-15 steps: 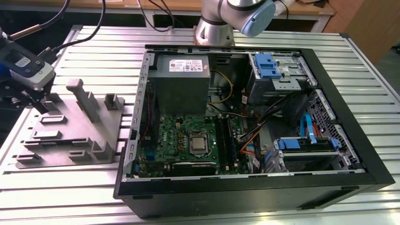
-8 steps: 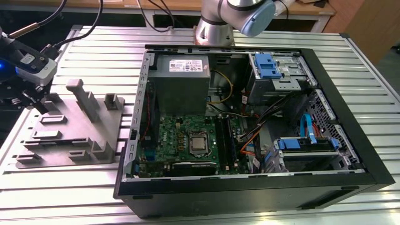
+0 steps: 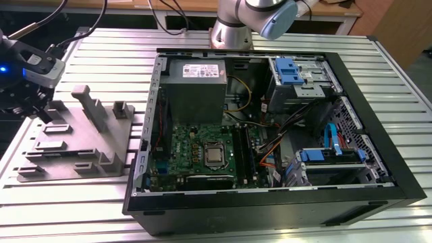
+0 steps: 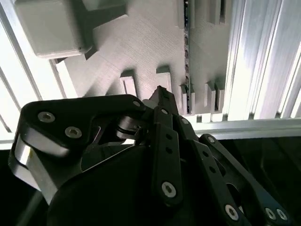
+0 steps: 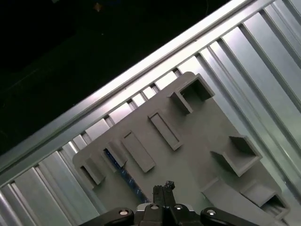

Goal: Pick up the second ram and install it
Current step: 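Pick up the second ram and move it above second insertion slot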

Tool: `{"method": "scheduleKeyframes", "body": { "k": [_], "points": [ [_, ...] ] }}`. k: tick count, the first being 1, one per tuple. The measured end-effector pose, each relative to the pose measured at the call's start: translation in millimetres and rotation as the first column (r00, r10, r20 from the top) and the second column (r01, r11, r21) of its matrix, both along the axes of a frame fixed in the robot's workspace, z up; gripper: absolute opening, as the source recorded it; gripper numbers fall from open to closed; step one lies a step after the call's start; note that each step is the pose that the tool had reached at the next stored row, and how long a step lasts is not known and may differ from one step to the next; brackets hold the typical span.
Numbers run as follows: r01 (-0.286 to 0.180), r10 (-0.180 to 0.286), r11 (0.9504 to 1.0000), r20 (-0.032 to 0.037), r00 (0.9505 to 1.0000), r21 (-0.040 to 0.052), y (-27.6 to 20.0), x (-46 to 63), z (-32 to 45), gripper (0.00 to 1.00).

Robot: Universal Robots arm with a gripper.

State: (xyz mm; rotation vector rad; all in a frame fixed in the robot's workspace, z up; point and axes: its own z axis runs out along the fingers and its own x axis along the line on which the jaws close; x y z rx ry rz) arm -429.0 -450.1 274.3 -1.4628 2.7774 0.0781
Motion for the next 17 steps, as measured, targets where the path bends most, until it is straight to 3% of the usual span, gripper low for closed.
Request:
{"method": "scheduleKeyframes", "body": {
  "k": [5, 9, 13, 17],
  "points": [
    [-0.091, 0.091, 0.9959, 0.0000, 0.9959, 0.0000, 0.0, 0.0, -0.6, 0.10],
    [-0.164, 0.164, 0.9865, -0.0001, 0.9865, 0.0000, 0.0, 0.0, -1.0, 0.10],
    [-0.234, 0.234, 0.9721, -0.0001, 0.9721, 0.0000, 0.0, 0.0, -1.5, 0.10],
    [-0.305, 0.305, 0.9523, 0.0000, 0.9523, 0.0000, 0.0, 0.0, -2.0, 0.10]
  ]
}}
